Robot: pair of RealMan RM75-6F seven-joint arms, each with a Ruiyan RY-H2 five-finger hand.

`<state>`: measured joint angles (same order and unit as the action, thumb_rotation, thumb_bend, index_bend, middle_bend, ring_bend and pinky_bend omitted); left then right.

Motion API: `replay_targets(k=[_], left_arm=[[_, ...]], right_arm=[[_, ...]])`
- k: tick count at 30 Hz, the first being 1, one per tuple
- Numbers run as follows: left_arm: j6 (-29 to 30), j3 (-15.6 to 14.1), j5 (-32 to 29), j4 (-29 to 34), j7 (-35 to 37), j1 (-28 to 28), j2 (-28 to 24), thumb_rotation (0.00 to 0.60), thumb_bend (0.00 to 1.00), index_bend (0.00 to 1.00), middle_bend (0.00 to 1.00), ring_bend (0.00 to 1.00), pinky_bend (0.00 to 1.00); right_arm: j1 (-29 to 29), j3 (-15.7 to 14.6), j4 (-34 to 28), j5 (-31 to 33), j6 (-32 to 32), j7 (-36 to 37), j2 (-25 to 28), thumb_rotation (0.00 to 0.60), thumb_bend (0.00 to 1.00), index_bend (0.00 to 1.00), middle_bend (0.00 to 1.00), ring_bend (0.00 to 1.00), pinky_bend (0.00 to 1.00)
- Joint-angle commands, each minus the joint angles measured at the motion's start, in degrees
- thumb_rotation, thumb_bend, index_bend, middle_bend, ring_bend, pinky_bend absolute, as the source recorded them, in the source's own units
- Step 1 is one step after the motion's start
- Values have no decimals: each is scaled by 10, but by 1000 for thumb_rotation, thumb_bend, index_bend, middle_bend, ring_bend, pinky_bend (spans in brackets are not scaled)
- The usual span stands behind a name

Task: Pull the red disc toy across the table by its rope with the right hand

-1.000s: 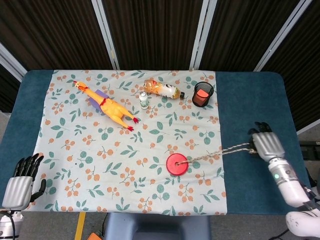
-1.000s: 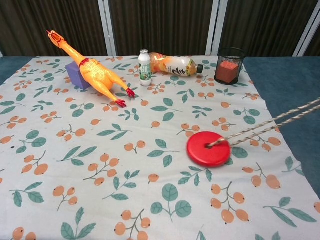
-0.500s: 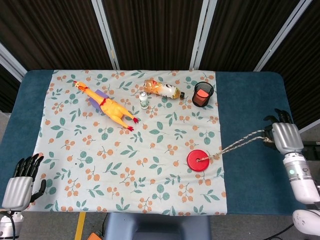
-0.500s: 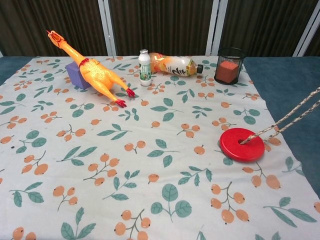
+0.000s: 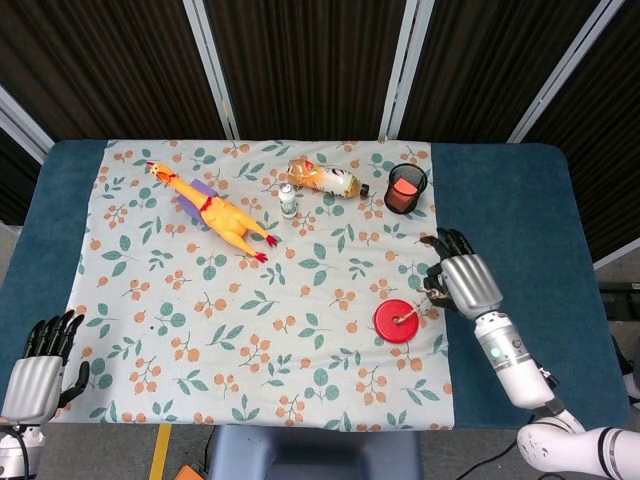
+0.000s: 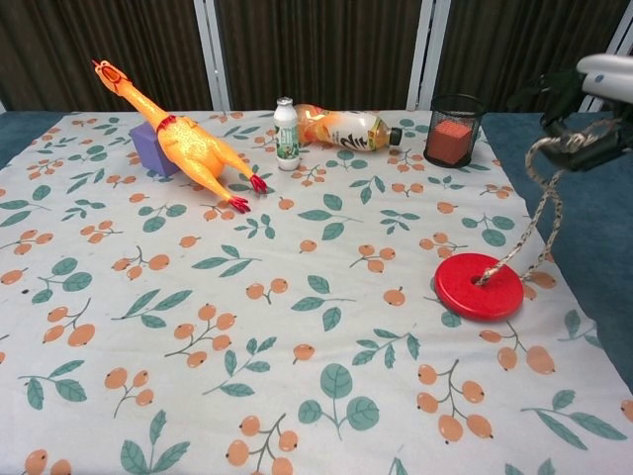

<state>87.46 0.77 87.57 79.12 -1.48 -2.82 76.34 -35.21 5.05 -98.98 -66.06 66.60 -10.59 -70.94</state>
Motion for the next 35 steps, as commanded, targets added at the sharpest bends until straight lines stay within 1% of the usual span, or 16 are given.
replay_targets(k=[1, 2, 4, 9, 11, 14, 17, 18, 20, 21, 23, 27, 29, 32, 35], left_arm=[[0, 0, 0, -1, 1, 1, 0, 600, 523, 0, 35, 0, 30], [0, 0, 0, -2, 1, 1, -1, 600, 524, 0, 35, 0, 30], [0, 0, 0, -2, 2, 0, -1, 600, 523, 0, 35, 0, 30], [0, 0, 2, 0, 0, -1, 0, 600, 525, 0, 35, 0, 30], [2, 0, 3, 2, -1, -1, 0, 600, 525, 0, 35, 0, 30], [4, 1, 5, 4, 0, -1, -2, 600, 523, 0, 36, 0, 30], [7, 1, 5, 8, 0, 1, -5, 600, 522, 0, 35, 0, 30], [8, 1, 4, 9, 0, 2, -6, 600, 523, 0, 35, 0, 30], [10, 1, 4, 12, 0, 3, -9, 600, 524, 0, 35, 0, 30], [11, 2, 3, 14, -1, 4, -12, 600, 524, 0, 35, 0, 30], [13, 4, 1, 16, -2, 4, -16, 600, 523, 0, 35, 0, 30], [11, 5, -1, 19, -2, 4, -20, 600, 523, 0, 35, 0, 30], [9, 5, 0, 20, -5, 2, -21, 600, 524, 0, 35, 0, 30], [6, 5, 2, 22, -7, -1, -20, 600, 525, 0, 35, 0, 30], [3, 8, 3, 23, -9, -5, -18, 600, 524, 0, 36, 0, 30]], right_arm=[[-21, -4, -41, 72, -59, -69, 15, 600, 34, 0, 0, 0, 0], [-22, -4, -46, 80, -67, -70, 20, 600, 0, 0, 0, 0, 0], [-20, 0, -56, 85, -78, -54, 31, 600, 0, 0, 0, 0, 0], [13, 6, -62, 30, -41, 3, 50, 600, 0, 0, 0, 0, 0], [31, 0, -64, 4, -20, 20, 61, 600, 0, 0, 0, 0, 0], [77, -24, -53, -50, 36, 41, 75, 600, 0, 0, 0, 0, 0], [148, -64, -1, -114, 127, 54, 65, 600, 0, 0, 0, 0, 0], [169, -74, 19, -124, 150, 58, 58, 600, 0, 0, 0, 0, 0], [209, -90, 61, -135, 192, 70, 41, 600, 0, 0, 0, 0, 0], [233, -98, 93, -139, 213, 85, 27, 600, 0, 0, 0, 0, 0], [268, -107, 150, -135, 231, 128, 3, 600, 0, 0, 0, 0, 0], [310, -112, 231, -115, 221, 196, -31, 600, 0, 0, 0, 0, 0], [325, -112, 264, -121, 229, 203, -47, 600, 0, 0, 0, 0, 0], [340, -111, 287, -137, 250, 203, -63, 600, 0, 0, 0, 0, 0], [353, -107, 293, -157, 275, 202, -70, 600, 0, 0, 0, 0, 0]])
